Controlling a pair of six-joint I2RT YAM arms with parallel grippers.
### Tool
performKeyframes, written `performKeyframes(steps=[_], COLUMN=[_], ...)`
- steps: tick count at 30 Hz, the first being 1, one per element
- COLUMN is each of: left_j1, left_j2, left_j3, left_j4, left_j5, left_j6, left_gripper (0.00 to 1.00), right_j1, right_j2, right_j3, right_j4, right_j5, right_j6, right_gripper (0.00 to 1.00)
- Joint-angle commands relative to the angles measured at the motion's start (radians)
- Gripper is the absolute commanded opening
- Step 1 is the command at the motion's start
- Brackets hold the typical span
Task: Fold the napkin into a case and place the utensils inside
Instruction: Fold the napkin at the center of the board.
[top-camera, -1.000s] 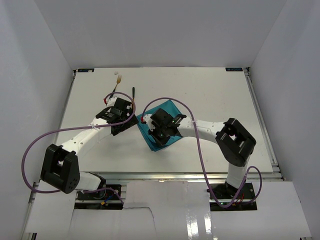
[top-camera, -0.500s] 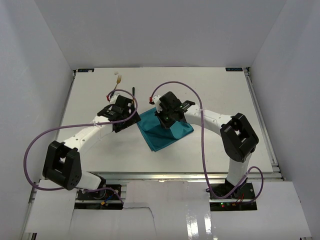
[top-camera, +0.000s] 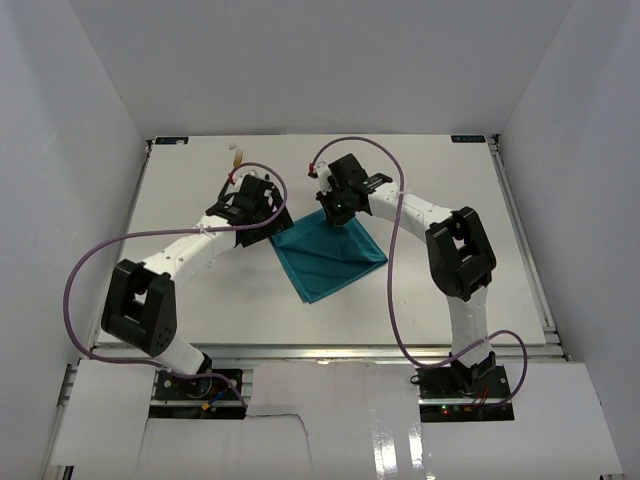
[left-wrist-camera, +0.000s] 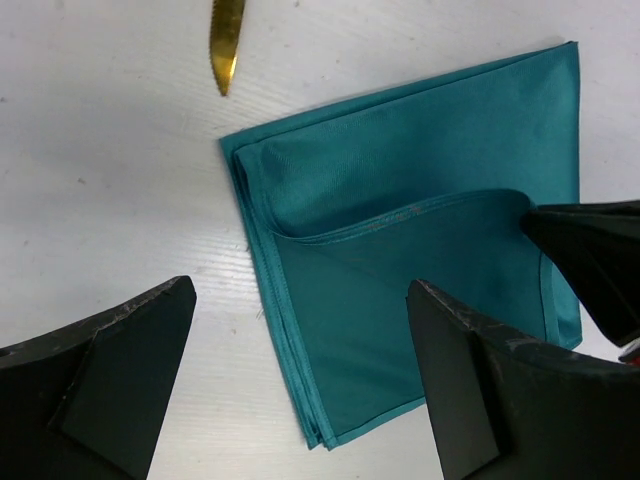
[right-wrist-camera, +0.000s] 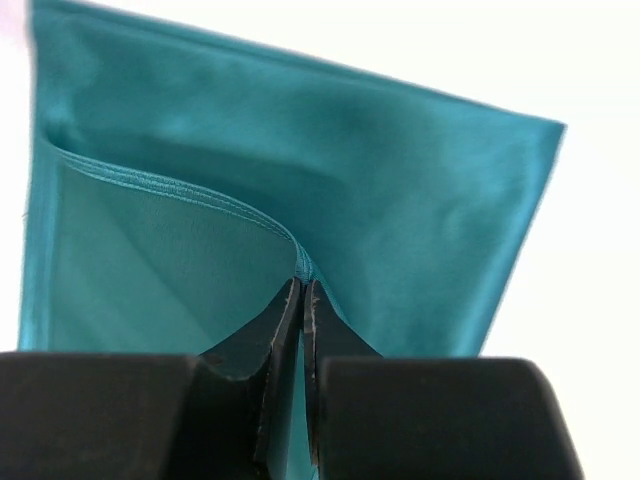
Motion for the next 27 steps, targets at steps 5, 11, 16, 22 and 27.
performKeyframes(steps=[5, 11, 16, 22, 27], left_j1=[-0.005, -0.004, -0.005, -0.005, -0.005], left_j2=[0.072, 0.135, 0.173, 0.216, 0.256], left_j3=[0.116, 0.165, 0.205, 0.238, 0.260], left_j4=[0.045, 0.059, 0.076, 0.097, 0.109], left_j5=[0.037, 0.069, 0.100, 0.129, 0.153], left_j6=[0.050, 0.064, 0.067, 0.070, 0.067], left_gripper=[0.98, 0.98, 0.98, 0.98, 0.98], right_j1=[-0.068, -0.100, -0.110, -0.117, -0.120], right_j2=[0.076, 0.122, 0.153, 0.179, 0.193], right_j3=[0.138, 0.181, 0.215, 0.244, 0.256], right_j4=[-0.031, -0.032, -0.031, -0.032, -0.029], right_j5=[-0.031, -0.045, -0.062, -0.065, -0.066], right_j6=[0.013, 0.033, 0.036, 0.040, 0.048], right_gripper=[0.08, 0.08, 0.09, 0.11, 0.12])
